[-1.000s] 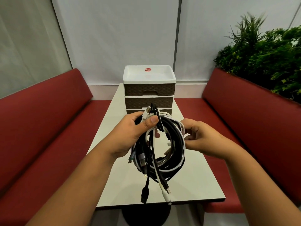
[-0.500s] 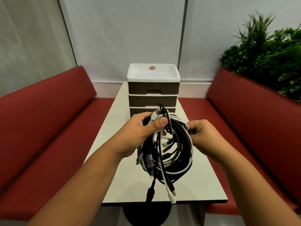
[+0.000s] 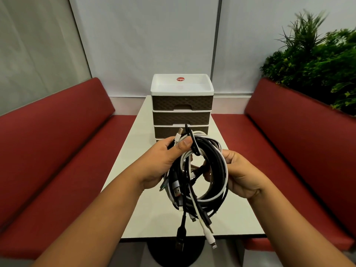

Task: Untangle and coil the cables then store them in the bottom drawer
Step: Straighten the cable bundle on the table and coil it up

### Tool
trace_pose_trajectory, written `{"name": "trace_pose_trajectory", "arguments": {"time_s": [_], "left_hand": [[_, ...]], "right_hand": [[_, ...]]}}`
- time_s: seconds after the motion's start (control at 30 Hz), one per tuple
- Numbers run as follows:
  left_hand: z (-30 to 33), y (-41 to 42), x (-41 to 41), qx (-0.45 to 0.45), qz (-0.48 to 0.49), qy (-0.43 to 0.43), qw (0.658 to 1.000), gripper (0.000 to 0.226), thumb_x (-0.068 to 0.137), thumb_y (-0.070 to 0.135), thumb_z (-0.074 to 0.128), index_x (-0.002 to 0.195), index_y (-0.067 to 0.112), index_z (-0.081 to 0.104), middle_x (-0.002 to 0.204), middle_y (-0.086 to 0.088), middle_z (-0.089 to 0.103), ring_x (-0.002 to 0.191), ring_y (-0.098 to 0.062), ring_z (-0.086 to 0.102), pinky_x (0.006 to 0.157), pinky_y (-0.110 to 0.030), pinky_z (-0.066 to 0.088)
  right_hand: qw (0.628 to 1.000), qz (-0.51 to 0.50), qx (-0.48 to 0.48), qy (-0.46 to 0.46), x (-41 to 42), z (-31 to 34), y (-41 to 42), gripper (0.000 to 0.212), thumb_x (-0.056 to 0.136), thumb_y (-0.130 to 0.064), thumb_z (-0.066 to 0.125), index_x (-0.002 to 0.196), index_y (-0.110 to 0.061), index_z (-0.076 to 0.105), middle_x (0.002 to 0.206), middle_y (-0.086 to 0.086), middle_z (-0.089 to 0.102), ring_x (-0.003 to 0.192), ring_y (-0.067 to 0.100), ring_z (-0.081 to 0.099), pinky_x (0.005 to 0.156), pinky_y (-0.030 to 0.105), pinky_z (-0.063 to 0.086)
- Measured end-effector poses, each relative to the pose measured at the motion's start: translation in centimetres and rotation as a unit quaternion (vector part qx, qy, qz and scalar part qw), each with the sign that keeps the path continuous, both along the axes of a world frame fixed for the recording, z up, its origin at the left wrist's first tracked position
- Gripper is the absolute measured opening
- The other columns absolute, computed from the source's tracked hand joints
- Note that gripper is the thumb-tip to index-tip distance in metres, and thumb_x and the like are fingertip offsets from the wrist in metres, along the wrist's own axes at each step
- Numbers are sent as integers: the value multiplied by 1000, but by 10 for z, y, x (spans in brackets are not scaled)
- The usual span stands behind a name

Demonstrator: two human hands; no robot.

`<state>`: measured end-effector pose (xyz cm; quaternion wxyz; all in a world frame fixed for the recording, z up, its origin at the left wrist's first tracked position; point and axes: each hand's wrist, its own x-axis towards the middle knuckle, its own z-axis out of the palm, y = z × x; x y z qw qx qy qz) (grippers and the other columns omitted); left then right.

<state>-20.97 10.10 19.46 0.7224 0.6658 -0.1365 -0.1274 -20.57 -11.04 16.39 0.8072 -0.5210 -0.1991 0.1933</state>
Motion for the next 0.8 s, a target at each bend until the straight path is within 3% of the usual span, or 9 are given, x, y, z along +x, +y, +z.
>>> {"name": "trace_pose_trajectory", "arguments": {"time_s": [0.07, 0.2, 0.3, 0.37, 0.43, 0.63, 0.7, 0.73, 0.8], "left_hand": [[-1, 0, 1, 10, 4, 3, 1000, 58, 81, 55, 66, 120, 11, 65, 103, -15, 73, 90, -26, 69, 82, -43, 56], [2, 0, 1, 16, 31, 9, 999, 58, 80, 52, 62, 117, 7, 65, 90, -8, 74, 78, -21, 70, 65, -30, 55], [0, 1, 4, 16, 63, 29, 997, 55, 80, 51, 61, 110, 6, 67, 80, -6, 72, 66, -17, 68, 57, -27, 54], [-3, 1, 5, 12, 78, 52, 996, 45, 85, 49, 60, 100, 8, 68, 76, -6, 73, 62, -17, 69, 54, -26, 53], [-7, 1, 5, 11, 86, 72, 994, 38, 90, 47, 57, 93, 10, 67, 68, -3, 71, 55, -15, 67, 50, -24, 52], [-13, 2, 10, 4, 97, 74, 993, 46, 84, 52, 58, 99, 10, 68, 70, -5, 71, 58, -17, 68, 52, -26, 53], [-13, 3, 11, -6, 99, 71, 993, 45, 83, 52, 59, 98, 10, 68, 71, -5, 72, 58, -17, 68, 52, -26, 54], [-13, 3, 11, -8, 99, 66, 993, 44, 84, 51, 59, 97, 10, 68, 71, -5, 72, 58, -17, 68, 52, -26, 54], [-13, 3, 11, -6, 100, 55, 993, 39, 87, 47, 59, 95, 9, 66, 69, -2, 72, 58, -14, 68, 52, -24, 53]], "right_hand": [[1000, 0, 18, 16, -1, -2, 1, 28, 80, 16, 53, 81, -1, 75, 70, 16, 69, 60, 21, 69, 61, 28, 59], [999, 23, 27, 36, 0, -3, 0, 23, 77, 6, 63, 97, 1, 73, 82, 19, 71, 74, 24, 72, 71, 30, 60], [995, 35, 49, 78, 4, -2, -4, 58, 71, -4, 73, 122, 13, 55, 100, 28, 67, 90, 33, 70, 81, 36, 58], [992, 18, 52, 114, 6, 1, -4, 59, 80, -10, 59, 132, 15, 45, 107, 30, 64, 94, 37, 68, 84, 40, 58], [991, -14, 4, 130, 8, 7, -2, 54, 90, -19, 48, 132, 15, 43, 110, 31, 61, 93, 36, 65, 82, 39, 58], [985, -86, -58, 135, 2, 16, 6, 40, 95, -28, 53, 123, 0, 54, 107, 26, 59, 82, 31, 64, 67, 33, 58], [975, -175, -107, 83, -1, 17, 11, 30, 97, -31, 53, 115, -8, 59, 109, 17, 60, 84, 26, 63, 66, 29, 55], [956, -248, -159, 9, -4, 19, 12, 23, 97, -31, 55, 111, -14, 61, 110, 10, 62, 82, 18, 64, 66, 26, 53], [845, -367, -308, -238, -13, 32, 9, 15, 92, -30, 63, 107, -27, 63, 102, -5, 65, 77, 3, 62, 65, 20, 47]]}}
